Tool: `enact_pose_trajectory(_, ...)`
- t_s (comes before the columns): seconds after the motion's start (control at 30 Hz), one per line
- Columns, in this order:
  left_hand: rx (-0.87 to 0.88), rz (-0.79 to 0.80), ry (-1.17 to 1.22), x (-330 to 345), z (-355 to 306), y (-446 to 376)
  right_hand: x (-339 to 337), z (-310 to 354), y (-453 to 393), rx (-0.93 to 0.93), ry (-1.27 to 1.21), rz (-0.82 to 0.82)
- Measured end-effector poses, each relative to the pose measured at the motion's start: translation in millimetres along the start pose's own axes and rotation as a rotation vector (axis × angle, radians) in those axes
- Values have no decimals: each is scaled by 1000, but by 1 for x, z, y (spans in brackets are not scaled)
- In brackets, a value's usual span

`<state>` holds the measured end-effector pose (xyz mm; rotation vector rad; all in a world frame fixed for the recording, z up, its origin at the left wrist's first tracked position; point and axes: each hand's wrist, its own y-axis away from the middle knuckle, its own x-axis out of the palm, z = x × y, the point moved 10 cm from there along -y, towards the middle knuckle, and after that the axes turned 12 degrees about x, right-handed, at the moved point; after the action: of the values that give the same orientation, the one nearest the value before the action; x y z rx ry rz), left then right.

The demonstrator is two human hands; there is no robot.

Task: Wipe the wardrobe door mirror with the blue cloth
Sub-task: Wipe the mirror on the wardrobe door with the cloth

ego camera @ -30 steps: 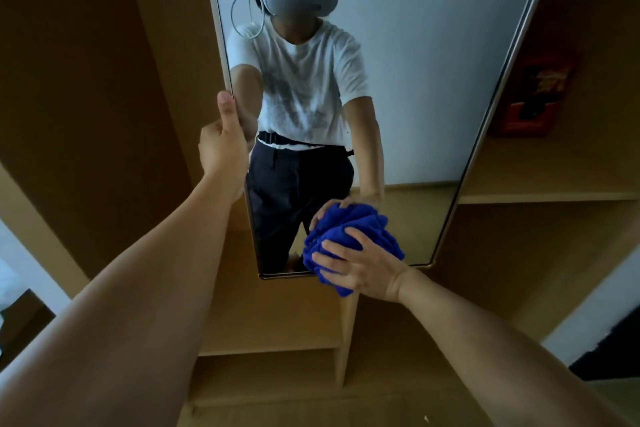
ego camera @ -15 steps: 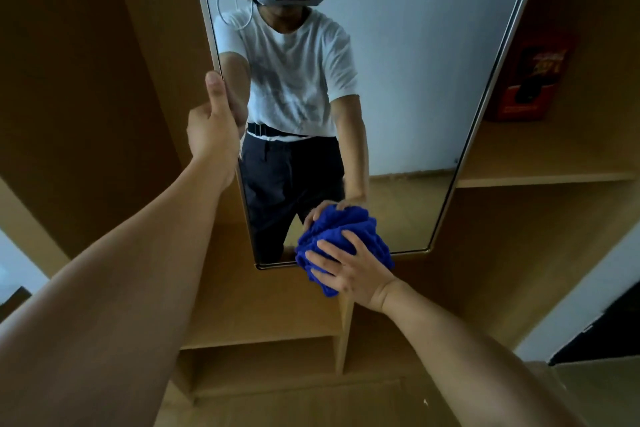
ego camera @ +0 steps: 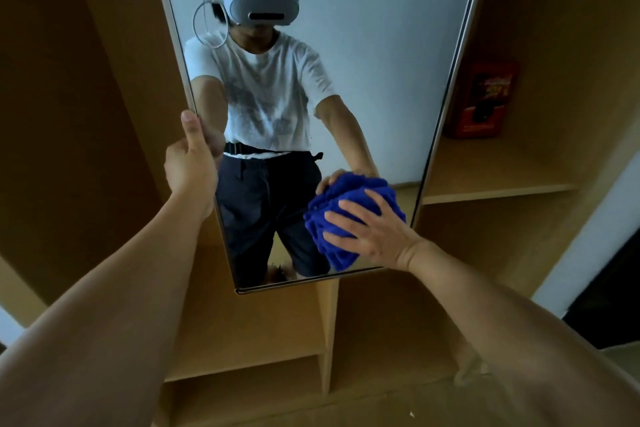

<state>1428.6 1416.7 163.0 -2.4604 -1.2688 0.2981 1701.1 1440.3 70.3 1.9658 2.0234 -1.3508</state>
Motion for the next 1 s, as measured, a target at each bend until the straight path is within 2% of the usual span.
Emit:
enact_pose_trajectory(0.2, 22, 7, -10, -2, -3, 2, -65, -89, -52, 195, 69, -291)
enact_pose_trajectory(0.37, 23, -5, -44, -3, 1, 1, -80, -117, -49, 538, -30, -414)
enact_pose_trajectory(0.47, 21, -16, -65, -4, 1, 0, -60, -102, -33, 794, -124, -374)
enact_pose_trajectory(0.7, 34, 10, -39, -1, -1, 1, 0, -65, 46, 1115, -268, -122)
enact_pose_trajectory(0.9, 35, 19, -63, -1, -2, 3, -20, -128, 50, 1294, -293, -203)
enact_pose_trajectory(1.0, 39, 14, -66, -2, -2, 3, -22, -134, 44, 1337, -308, -222)
